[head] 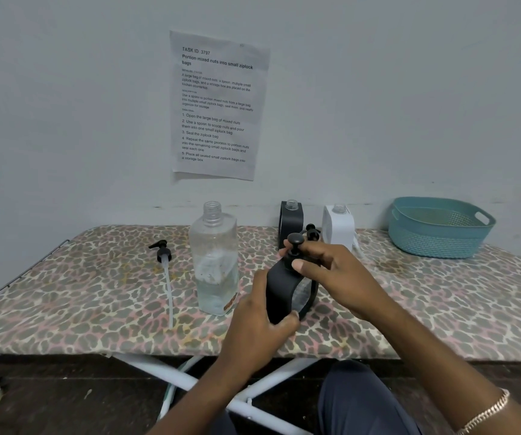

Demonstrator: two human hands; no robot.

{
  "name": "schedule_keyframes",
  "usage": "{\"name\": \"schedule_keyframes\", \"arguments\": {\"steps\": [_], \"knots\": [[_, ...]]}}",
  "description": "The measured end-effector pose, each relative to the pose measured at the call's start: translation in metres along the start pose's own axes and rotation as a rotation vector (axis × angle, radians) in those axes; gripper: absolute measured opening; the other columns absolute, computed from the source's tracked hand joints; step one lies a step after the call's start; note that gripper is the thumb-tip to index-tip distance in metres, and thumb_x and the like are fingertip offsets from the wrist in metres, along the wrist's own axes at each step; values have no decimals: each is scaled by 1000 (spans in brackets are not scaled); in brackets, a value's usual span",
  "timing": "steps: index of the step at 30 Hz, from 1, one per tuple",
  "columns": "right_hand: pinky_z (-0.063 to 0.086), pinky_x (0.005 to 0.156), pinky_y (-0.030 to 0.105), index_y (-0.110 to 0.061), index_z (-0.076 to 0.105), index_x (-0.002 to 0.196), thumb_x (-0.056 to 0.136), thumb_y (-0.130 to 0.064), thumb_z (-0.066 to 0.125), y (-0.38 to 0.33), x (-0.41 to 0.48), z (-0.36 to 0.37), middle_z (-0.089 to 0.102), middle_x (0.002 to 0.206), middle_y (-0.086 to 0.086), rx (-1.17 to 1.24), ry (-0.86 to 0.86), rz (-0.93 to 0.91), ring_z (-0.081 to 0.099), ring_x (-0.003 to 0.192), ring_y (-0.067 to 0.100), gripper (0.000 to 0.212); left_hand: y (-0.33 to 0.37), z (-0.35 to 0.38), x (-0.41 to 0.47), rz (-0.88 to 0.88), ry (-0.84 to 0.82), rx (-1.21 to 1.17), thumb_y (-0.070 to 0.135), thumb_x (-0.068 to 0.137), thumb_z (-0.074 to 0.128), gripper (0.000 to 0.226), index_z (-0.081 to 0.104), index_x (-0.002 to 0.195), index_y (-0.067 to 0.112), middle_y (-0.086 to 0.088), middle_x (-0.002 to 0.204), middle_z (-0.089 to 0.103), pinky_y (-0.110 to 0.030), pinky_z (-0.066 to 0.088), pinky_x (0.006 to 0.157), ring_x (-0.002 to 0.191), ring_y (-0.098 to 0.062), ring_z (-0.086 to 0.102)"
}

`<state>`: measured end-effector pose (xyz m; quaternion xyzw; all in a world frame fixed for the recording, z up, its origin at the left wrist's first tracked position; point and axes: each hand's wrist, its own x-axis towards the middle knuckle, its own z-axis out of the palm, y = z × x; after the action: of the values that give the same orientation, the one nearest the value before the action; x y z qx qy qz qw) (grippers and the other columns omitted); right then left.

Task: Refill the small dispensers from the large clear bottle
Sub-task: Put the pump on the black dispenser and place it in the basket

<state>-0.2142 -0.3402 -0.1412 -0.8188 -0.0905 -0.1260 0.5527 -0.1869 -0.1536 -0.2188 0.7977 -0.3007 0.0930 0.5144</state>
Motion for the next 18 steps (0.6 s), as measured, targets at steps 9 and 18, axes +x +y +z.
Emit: {"name": "schedule_keyframes", "arguments": {"steps": [9,18], "knots": [[50,114,39,-26,76,123,100,-1,65,2,3,7,79,118,-14,21,69,10,69,120,1,36,2,0,-5,36,6,29,50,87,78,64,44,138,34,13,106,71,-36,60,76,96,-7,72],[55,106,42,-47,79,101,94,-2,72,3,3,13,80,110,-16,44,158,-14,73,111,2,45,1,2,-6,39,30,30,57,85,78,67,44,140,39,20,110,69,-30,60,77,100,0,71]]}}
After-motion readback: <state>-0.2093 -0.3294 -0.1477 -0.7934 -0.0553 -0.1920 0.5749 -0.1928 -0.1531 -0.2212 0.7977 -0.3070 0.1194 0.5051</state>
